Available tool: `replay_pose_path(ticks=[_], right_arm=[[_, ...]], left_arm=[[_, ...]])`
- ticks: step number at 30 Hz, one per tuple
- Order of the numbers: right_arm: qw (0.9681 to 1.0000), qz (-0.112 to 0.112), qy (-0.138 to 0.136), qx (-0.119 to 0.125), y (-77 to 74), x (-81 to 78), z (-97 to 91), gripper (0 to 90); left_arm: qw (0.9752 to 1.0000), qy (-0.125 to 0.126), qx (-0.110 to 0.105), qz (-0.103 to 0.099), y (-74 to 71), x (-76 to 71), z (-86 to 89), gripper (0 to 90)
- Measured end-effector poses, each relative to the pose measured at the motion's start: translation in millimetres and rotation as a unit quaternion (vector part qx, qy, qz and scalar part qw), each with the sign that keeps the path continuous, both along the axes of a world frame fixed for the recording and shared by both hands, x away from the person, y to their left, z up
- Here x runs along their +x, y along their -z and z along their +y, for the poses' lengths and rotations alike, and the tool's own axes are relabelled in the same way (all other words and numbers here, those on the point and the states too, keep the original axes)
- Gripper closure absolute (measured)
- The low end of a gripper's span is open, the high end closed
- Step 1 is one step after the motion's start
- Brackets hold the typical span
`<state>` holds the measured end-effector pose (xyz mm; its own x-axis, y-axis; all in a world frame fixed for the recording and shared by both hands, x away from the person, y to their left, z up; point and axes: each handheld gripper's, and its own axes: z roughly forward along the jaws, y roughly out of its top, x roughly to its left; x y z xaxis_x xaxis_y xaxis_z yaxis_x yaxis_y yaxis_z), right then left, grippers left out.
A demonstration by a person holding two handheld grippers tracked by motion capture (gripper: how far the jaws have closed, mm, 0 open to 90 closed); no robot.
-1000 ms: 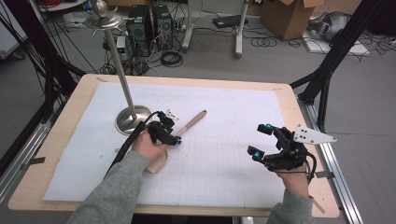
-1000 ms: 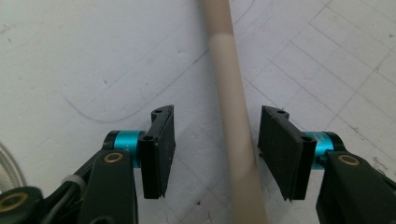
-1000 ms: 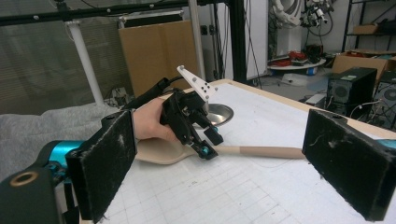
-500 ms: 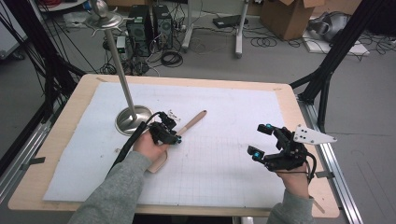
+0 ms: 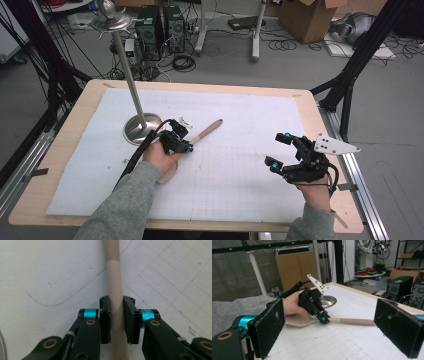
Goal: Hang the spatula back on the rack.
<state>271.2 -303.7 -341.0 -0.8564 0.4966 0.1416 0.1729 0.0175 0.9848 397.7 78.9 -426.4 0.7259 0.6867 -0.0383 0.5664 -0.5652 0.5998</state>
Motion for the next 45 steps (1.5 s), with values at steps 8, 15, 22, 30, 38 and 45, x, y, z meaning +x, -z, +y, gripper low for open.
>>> replay_pose_path(ticks=[8,15,22,30,38,45], right_arm=[[1.0000,0.003,0.004,0.000,-0.1,-1.1,-1.4,8.8],[1.0000,0.002,0.003,-0.002,0.3,-0.3,-0.6,8.8],[1.0000,0.004,0.003,0.000,0.2,-0.6,-0.7,8.8],[1.0000,0.005,0.005,-0.005,1.2,0.5,-0.4,8.8],[0.9999,0.009,0.006,-0.006,2.0,2.0,0.2,8.8],[0.9999,0.011,0.005,-0.006,2.2,2.7,0.2,8.8]], left_arm=[[0.9999,0.001,0.011,-0.002,-1.6,-2.5,-0.6,78.0],[0.9999,0.002,0.015,-0.004,-6.8,-6.2,3.1,78.0],[0.9997,0.012,-0.005,-0.020,-22.2,-14.8,10.6,78.1],[0.9989,0.020,-0.033,-0.026,-27.5,-28.0,28.3,78.0],[0.9980,0.001,-0.057,-0.029,-29.8,-35.3,55.7,78.0],[0.9972,-0.001,-0.063,-0.039,-35.6,-42.4,68.6,78.0]])
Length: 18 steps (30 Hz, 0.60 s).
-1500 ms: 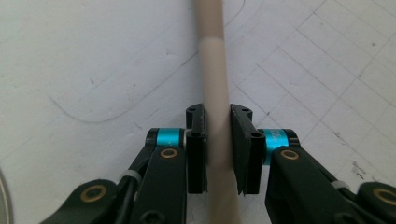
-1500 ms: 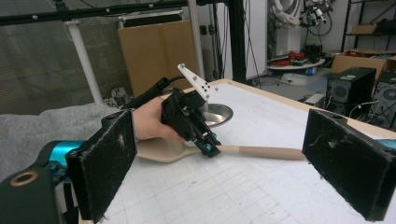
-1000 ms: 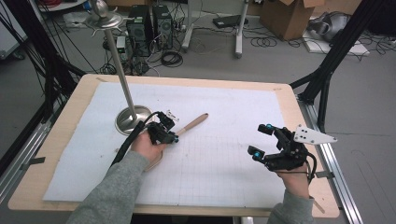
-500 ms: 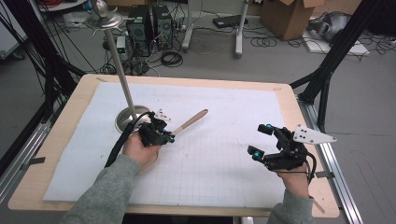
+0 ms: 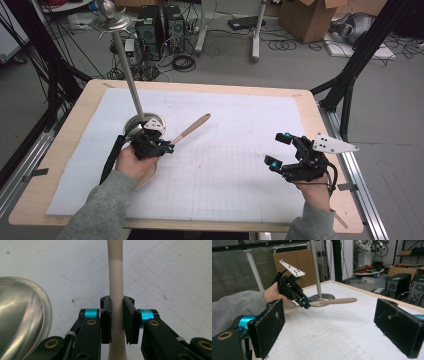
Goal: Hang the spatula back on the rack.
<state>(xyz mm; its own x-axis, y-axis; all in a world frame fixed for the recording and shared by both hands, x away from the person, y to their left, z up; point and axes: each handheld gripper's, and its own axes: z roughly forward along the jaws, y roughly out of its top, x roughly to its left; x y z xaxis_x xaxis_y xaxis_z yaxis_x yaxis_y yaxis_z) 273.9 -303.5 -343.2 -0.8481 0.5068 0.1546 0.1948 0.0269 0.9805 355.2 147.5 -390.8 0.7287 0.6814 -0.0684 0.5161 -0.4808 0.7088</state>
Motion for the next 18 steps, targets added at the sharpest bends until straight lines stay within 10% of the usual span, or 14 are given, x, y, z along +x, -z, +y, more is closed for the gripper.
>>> replay_pose_path(ticks=[18], right_arm=[[1.0000,0.003,0.002,-0.001,1.6,5.2,0.3,8.8]], left_arm=[[0.9981,-0.022,-0.040,-0.040,-10.0,-22.4,44.1,78.1]])
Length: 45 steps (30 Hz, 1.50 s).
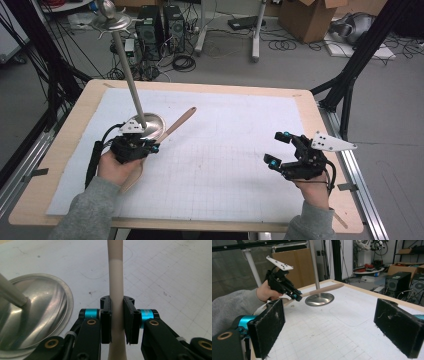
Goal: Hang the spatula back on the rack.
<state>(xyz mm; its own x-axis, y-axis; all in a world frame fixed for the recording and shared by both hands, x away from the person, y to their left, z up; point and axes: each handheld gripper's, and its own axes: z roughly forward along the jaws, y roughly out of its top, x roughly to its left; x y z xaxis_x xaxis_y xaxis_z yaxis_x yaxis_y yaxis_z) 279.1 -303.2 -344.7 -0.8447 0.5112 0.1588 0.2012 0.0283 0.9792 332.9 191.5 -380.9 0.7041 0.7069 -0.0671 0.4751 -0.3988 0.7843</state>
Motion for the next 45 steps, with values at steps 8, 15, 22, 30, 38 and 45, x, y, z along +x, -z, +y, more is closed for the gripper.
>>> replay_pose_path(ticks=[8,15,22,30,38,45], right_arm=[[1.0000,0.000,0.001,0.000,0.7,2.5,0.9,8.8],[1.0000,0.006,0.004,-0.001,1.6,4.4,1.1,8.8],[0.9999,0.003,0.008,-0.008,2.4,6.0,2.1,8.8],[0.9998,-0.002,0.015,-0.016,2.7,6.1,3.8,8.8],[0.9997,-0.002,0.014,-0.020,3.3,6.7,6.0,8.8],[0.9995,-0.015,0.013,-0.024,2.8,6.2,7.3,8.8]], left_arm=[[0.9998,-0.016,-0.012,-0.010,-3.0,-10.4,23.5,78.0],[0.9991,-0.029,-0.021,-0.022,-7.3,-19.4,44.0,78.0],[0.9979,-0.037,-0.042,-0.032,-13.1,-28.5,62.5,78.0],[0.9967,-0.045,-0.055,-0.039,-16.4,-38.1,80.8,78.0],[0.9953,-0.057,-0.064,-0.045,-19.3,-45.8,96.1,78.0],[0.9942,-0.068,-0.070,-0.046,-24.8,-48.7,111.0,78.0]])
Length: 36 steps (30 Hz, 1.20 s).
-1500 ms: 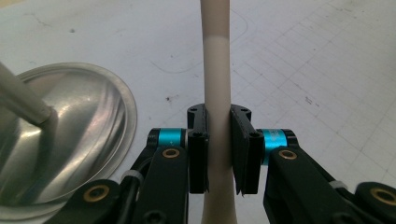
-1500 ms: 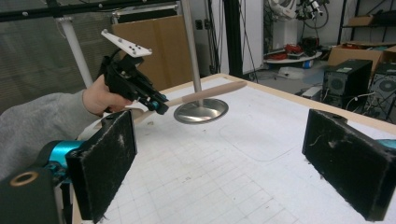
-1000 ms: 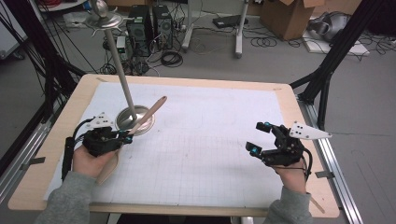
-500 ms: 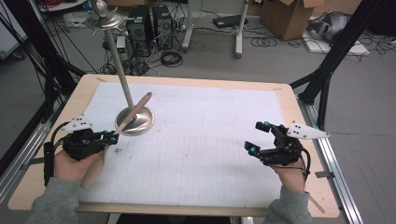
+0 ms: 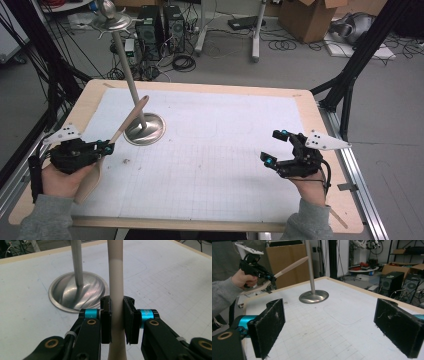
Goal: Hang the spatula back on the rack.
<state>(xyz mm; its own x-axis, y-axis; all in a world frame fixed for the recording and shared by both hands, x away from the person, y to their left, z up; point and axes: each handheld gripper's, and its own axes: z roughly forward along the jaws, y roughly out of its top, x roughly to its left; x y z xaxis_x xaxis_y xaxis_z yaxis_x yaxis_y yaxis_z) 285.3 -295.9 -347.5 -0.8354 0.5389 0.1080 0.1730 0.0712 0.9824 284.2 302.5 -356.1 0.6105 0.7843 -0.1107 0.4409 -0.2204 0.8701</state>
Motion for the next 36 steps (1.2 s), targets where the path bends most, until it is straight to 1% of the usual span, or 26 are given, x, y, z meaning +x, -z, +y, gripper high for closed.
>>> replay_pose_path(ticks=[1,2,5,12,19,23,27,28,36], right_arm=[[1.0000,0.003,-0.001,-0.003,0.2,-0.1,0.3,8.8],[1.0000,0.002,-0.002,-0.003,0.3,0.2,0.6,8.8],[1.0000,0.002,-0.003,-0.006,0.5,0.4,1.0,8.8],[1.0000,0.002,-0.002,-0.006,0.9,1.3,1.5,8.8],[1.0000,0.005,-0.003,-0.008,1.2,1.5,2.0,8.8],[1.0000,0.004,-0.002,-0.007,1.2,1.8,2.1,8.8],[0.9999,0.002,-0.003,-0.010,1.5,2.4,2.8,8.8],[0.9999,0.005,-0.003,-0.010,1.6,2.2,3.2,8.8],[0.9999,0.003,-0.002,-0.011,1.7,2.7,3.6,8.8]], left_arm=[[1.0000,-0.002,-0.005,0.002,-1.2,-0.5,4.2,78.0],[1.0000,-0.002,-0.005,0.002,-1.2,-0.5,4.2,78.0],[0.9999,-0.009,-0.010,0.001,-3.4,-2.0,11.3,78.0],[0.9998,-0.017,-0.013,-0.003,-8.7,-4.3,19.6,78.0],[0.9997,-0.019,-0.012,-0.006,-16.7,-5.8,28.0,78.0],[0.9996,-0.022,-0.017,-0.008,-19.0,-7.2,33.4,78.0],[0.9995,-0.027,-0.015,-0.011,-21.4,-8.2,38.5,78.0],[0.9994,-0.029,-0.017,-0.012,-22.1,-8.5,39.6,78.0],[0.9990,-0.034,-0.021,-0.020,-26.9,-9.9,49.2,78.0]])
